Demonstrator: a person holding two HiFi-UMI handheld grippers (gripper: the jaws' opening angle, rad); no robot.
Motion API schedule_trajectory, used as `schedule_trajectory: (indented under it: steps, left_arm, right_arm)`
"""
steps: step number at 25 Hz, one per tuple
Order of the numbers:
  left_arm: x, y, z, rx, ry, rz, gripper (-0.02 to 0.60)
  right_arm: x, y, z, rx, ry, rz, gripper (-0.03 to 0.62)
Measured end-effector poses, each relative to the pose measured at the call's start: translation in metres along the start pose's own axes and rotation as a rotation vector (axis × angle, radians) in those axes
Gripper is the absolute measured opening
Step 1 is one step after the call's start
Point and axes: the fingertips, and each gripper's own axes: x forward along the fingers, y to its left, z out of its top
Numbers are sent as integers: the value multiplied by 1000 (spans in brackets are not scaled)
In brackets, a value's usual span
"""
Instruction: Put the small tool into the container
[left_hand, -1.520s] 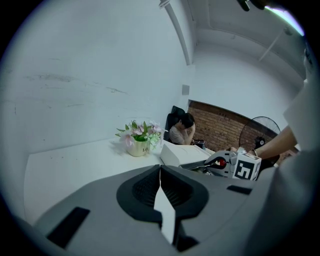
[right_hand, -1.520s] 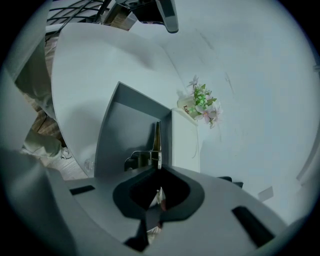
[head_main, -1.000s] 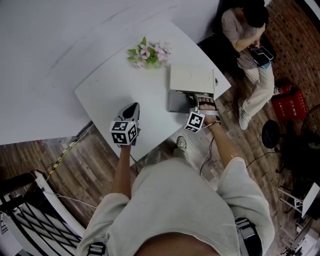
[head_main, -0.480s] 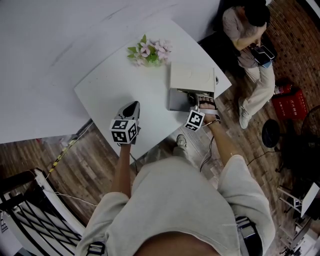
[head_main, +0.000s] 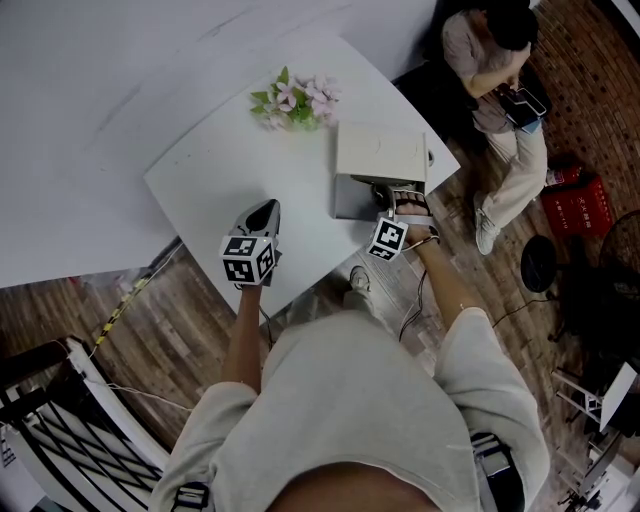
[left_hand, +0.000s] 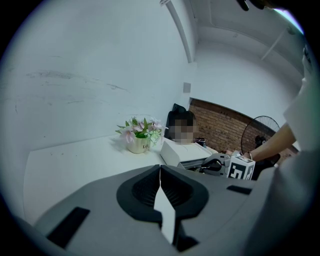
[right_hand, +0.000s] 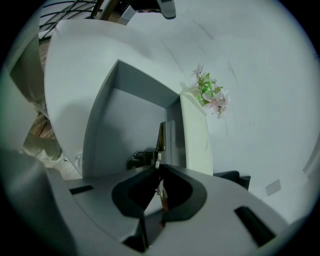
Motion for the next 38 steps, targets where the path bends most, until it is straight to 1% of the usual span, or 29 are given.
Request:
schedule_trajectory:
  steps: [7,9,10,11,13,14,15,16,18,21,22,26,30,34,38]
  left_arm:
    - [3,-3,-2,-3,1,-5,11]
    - [3,-3,-2,-4,1,-4,11]
    - [3,-3,-2,-4,0,-4,11]
    - [3,-3,-2,-5,0,-4,11]
    - [3,-3,-3,-8,0,-4,11]
    - [4,-3,-3,-8,0,-4,11]
    - [4,-4,-4,-8,1,-5,11]
    - [5,-5,-4,-8,1,-7,11]
    - [5,-6,-4,-9,0,-10,11]
    - [6,-6,-2,-9,-2,-13,11]
    - [6,-7,-2,-10,-3,-14,11]
    - [7,-8,-1,-8,-5,-16,11]
    - [8,-10,-1,-5,-8,-19,11]
    - [7,-15,1,5,-10,-28,11]
    - [8,-21,2,16,-8,-40,11]
  right_arm:
    - [0,2,1,8,-7,42,21]
    - [0,0,1,36,-18,68,35]
    - [0,-1,1,55,-23,85,54]
    - [-1,-2,1,70,-28,102,54]
    - [-2,-4,0,70,-38,135,61]
    - [-2,-4,0,59,-40,154,80]
    - [-3,-3,0,50,-40,178,117]
    - [-4,-2,-1,48,-41,206,140]
    - [-6,-1,-1,59,-46,256,172]
    - [-7,0,-1,62,-58,298,201]
    - [-7,2,-1,63,-61,309,202]
    - [-9,-2,1,90,-73,313,219]
    - [-14,0,3,102,-87,302,211]
    - [-24,1,1,139,-92,282,170]
    - [-33,2,-2,189,-94,264,114]
